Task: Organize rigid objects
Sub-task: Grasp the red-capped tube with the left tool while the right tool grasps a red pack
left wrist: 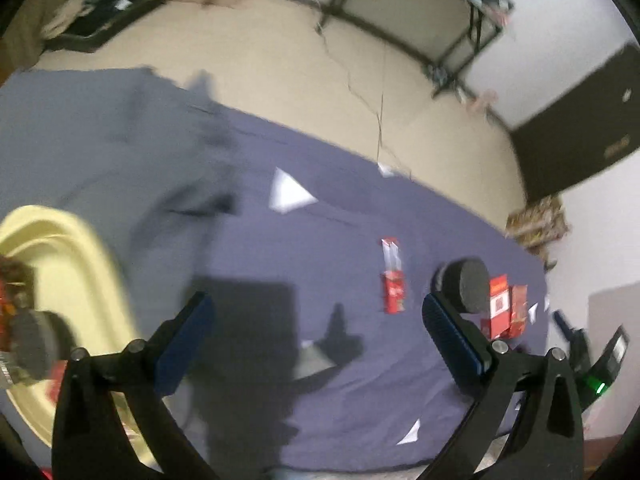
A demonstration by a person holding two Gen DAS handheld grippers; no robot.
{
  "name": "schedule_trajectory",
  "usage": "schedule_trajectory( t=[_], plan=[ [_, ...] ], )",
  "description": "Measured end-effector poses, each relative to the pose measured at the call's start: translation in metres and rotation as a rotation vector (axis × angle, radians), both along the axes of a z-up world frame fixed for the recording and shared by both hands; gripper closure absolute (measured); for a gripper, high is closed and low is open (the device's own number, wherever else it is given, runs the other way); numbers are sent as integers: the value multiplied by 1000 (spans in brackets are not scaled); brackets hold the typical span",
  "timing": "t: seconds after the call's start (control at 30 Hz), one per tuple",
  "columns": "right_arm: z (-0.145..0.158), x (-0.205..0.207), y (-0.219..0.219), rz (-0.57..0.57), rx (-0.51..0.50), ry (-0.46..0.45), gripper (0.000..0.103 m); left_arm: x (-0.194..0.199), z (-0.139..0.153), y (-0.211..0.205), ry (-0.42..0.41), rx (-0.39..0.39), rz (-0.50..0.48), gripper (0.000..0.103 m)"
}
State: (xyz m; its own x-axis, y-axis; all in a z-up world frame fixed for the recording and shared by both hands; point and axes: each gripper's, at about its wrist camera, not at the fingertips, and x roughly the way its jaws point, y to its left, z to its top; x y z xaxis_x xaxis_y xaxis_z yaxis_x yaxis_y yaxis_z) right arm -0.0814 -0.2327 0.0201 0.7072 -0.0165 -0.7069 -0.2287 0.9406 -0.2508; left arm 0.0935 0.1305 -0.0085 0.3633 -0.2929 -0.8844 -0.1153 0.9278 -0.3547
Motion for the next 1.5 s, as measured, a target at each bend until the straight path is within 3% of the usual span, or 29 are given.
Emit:
schedule_trajectory(
  t=[0.07,0.17,0.27,0.37,0.5,0.63,0.8,0.9,0.93,1.0,1.07,1.1,1.13,1.3,1.4,1.5],
  plan=[
    [-11,9,-46,-102,27,29,0,19,-16,-36,33,36,-20,0],
    [-30,18,-79,-144,85,71,0,41,-36,-71,34,52,-17,0],
    [-47,27,-81,-119,132,120,0,57,-56,-86,27,39,8,0],
    [-58,41,-80,-83,111,157,0,68,-72,-95,36,66,-1,1],
    [-63,53,-87,-74,140,139,0,72,-88,-103,55,71,-22,10],
    [-67,54,-96,-101,173,156,0,64,-90,-112,19,146,-43,12],
    [-73,47,-92,-114,91,170,0,45,-92,-118,1,175,-87,17],
    [-74,54,-86,-153,89,132,0,36,-93,-122,-11,200,-101,31],
    [-74,58,-87,-179,94,110,0,33,-93,-122,-17,205,-97,44],
    [-77,63,-85,-206,107,80,1,27,-91,-120,-46,197,-67,54],
    [-80,68,-84,-225,147,72,10,18,-90,-121,-65,173,-47,77],
    [-81,68,-82,-223,159,67,25,15,-90,-122,-71,164,-47,79],
    [-78,68,-81,-215,154,54,47,11,-91,-122,-77,155,-50,79],
    [-71,58,-98,-211,207,53,47,-1,-84,-105,-73,74,-36,79],
    [-45,44,-110,-227,270,-14,47,-11,-61,-85,-83,61,-5,79],
    [-14,34,-86,-138,296,-86,47,-20,-25,-56,-128,53,30,79]
  ],
)
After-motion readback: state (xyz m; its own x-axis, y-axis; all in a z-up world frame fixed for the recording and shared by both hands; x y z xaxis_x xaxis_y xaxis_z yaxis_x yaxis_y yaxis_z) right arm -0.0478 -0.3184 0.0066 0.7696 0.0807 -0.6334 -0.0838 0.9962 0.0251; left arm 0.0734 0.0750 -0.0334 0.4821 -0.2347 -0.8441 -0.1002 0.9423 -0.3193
